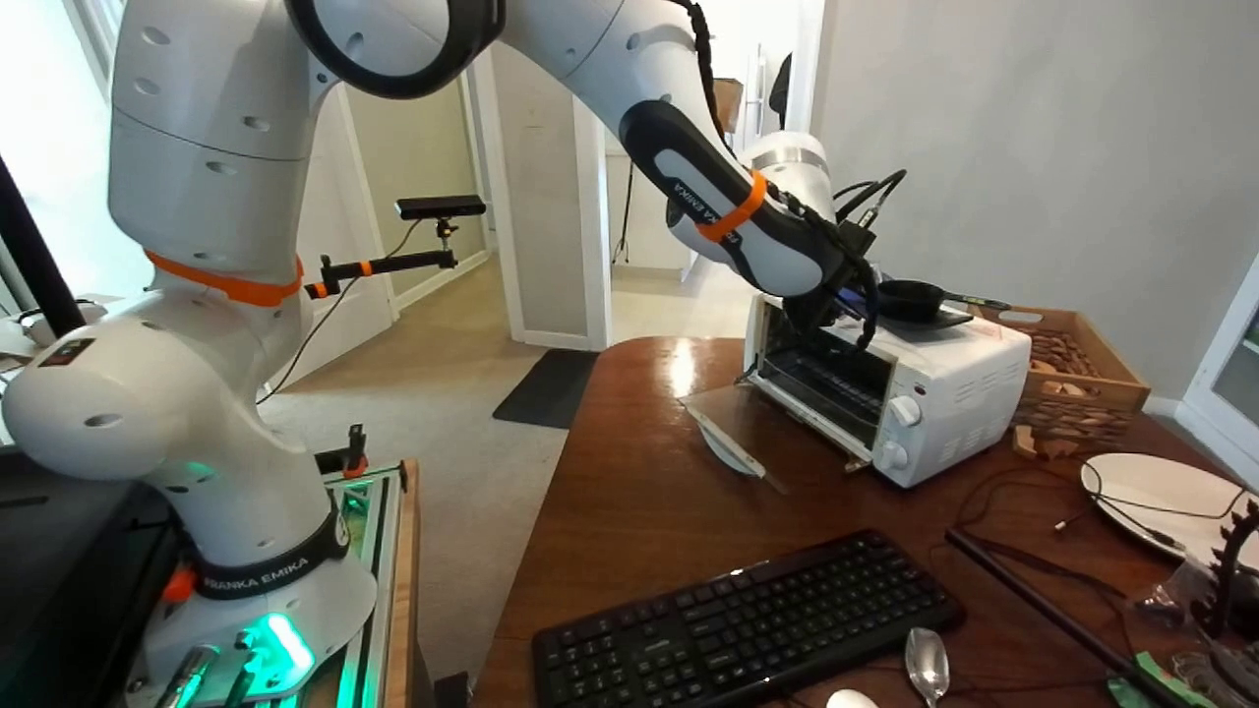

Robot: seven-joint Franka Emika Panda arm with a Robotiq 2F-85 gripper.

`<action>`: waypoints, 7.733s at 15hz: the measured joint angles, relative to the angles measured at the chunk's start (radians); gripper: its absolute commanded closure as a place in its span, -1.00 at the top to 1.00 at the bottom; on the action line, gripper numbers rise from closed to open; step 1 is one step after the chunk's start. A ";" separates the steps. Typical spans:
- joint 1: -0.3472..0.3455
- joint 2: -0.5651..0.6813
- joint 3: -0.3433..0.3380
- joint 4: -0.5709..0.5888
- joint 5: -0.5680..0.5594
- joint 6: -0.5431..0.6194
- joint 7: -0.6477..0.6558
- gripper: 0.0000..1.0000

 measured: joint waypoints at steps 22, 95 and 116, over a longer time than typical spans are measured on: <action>-0.225 0.168 0.189 0.148 0.001 0.076 -0.223 -0.96; -1.285 0.317 1.197 -0.812 0.095 -0.838 -0.461 -0.96; -0.833 0.303 0.909 -0.604 0.149 -0.853 -0.253 -0.86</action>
